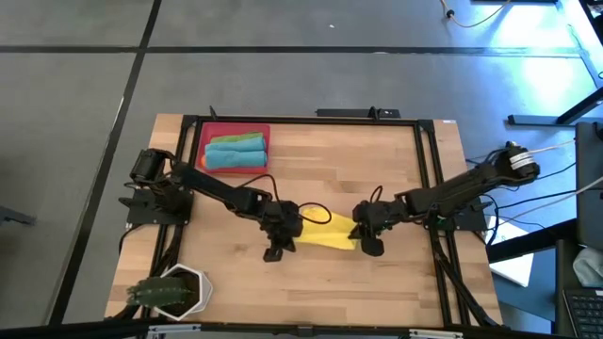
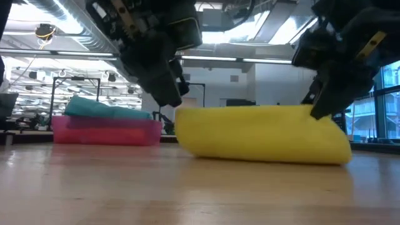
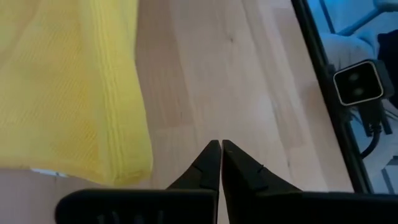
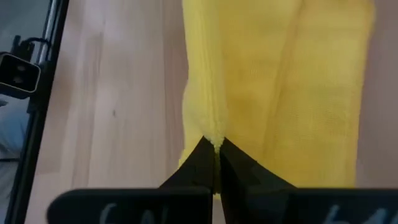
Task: Roll microfiber towels into tight, uniform cylinder then place into a basket
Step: Roll the yellow microfiber towel
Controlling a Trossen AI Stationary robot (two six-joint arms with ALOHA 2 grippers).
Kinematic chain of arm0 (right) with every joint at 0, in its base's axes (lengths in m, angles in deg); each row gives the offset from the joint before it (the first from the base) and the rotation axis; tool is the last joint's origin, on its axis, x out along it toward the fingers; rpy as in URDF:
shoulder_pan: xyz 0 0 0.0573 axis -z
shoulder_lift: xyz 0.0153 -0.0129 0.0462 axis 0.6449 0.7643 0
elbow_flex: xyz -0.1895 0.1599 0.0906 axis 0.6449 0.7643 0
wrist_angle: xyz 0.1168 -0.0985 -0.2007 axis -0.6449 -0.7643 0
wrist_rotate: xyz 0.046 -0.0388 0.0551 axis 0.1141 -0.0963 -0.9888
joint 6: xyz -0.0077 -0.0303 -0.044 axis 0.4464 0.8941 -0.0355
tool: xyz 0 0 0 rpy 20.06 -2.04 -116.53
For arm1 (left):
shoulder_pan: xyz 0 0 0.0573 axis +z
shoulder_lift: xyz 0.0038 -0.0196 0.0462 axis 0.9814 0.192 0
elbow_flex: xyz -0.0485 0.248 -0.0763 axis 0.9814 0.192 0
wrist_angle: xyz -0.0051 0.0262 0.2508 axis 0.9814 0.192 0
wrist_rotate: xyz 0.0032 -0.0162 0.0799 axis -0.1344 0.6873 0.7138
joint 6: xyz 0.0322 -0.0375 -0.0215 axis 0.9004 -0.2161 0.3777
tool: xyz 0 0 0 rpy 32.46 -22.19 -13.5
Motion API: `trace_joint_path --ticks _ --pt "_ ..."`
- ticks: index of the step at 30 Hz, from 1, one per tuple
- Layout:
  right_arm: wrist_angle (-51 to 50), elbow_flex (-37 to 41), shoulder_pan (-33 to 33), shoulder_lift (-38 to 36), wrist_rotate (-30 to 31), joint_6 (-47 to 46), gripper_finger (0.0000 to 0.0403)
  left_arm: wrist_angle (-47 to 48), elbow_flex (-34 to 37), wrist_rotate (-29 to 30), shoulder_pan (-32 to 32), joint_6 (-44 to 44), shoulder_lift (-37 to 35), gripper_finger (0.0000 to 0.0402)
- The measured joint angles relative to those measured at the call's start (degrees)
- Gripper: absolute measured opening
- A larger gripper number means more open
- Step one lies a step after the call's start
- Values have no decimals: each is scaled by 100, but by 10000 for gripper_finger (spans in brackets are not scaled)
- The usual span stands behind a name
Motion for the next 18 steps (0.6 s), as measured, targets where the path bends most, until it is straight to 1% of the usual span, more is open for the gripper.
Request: trace_joint_path --ticks 6,9,12,15,18 --pt "-715 -7 -255 -507 709 -456 9 0 -80 69 -7 15 0 2" --pt "-1254 -9 -314 -496 946 -774 9 -21 -83 243 -3 50 0 2" --pt "-1527 -9 -323 -362 1170 -1045 10 -69 -83 377 2 236 0 2" --pt "-1551 -7 -316 -219 1264 -1204 10 -204 -86 574 2 388 0 2" --pt "-1566 -7 -305 -92 1339 -1312 10 -415 -96 618 4 622 0 2"
